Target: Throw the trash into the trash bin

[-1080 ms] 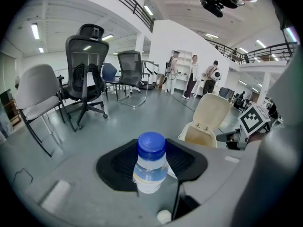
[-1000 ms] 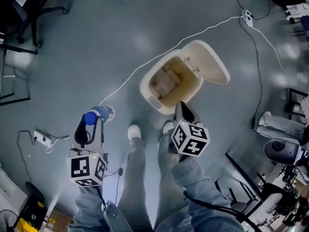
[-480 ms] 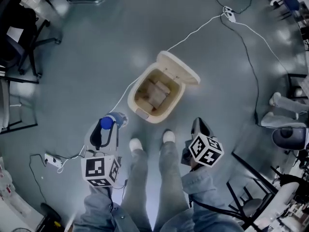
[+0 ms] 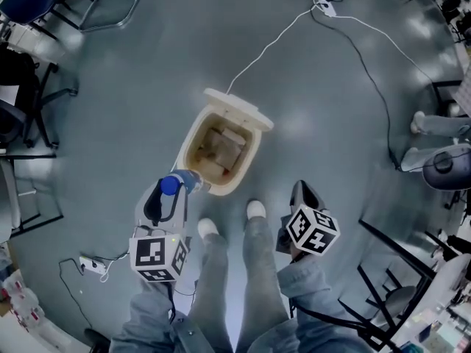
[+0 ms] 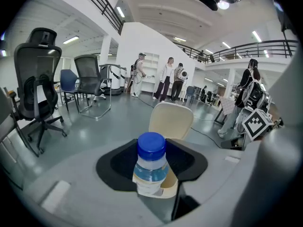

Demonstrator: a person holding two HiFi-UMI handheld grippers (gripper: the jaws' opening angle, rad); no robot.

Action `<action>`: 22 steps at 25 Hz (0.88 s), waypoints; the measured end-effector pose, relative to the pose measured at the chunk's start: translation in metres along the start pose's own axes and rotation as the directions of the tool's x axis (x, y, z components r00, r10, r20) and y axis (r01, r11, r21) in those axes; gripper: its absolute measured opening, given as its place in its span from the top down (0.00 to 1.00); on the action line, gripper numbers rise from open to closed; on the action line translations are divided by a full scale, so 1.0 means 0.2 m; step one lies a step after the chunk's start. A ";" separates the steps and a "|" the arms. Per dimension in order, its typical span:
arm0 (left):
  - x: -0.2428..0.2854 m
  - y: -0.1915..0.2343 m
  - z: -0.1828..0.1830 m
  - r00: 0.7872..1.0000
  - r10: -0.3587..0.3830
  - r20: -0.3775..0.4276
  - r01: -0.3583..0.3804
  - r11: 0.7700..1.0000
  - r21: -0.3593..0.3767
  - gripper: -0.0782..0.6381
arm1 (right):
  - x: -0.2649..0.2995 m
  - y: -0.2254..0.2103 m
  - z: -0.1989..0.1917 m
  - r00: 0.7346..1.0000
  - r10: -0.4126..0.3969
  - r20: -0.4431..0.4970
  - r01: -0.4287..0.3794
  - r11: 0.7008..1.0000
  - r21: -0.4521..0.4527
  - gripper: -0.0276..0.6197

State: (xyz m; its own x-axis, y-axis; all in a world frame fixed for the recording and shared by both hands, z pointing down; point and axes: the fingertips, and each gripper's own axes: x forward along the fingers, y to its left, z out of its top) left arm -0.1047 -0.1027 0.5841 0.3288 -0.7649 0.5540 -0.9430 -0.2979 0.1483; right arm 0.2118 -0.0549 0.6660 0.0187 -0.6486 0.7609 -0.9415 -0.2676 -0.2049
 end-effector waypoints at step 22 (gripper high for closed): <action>0.87 -0.17 -0.36 0.989 -0.059 -0.134 0.065 0.997 0.041 0.62 | 0.36 -0.15 0.03 0.993 -0.013 -0.114 -0.001 0.992 -0.128 0.95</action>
State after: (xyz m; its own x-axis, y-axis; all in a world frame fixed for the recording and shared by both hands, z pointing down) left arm -0.0189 -0.1846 0.7334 0.3738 -0.6625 0.6491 -0.9167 -0.3703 0.1500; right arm 0.2429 -0.0987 0.7232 -0.0072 -0.5599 0.8286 -0.9767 -0.1736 -0.1258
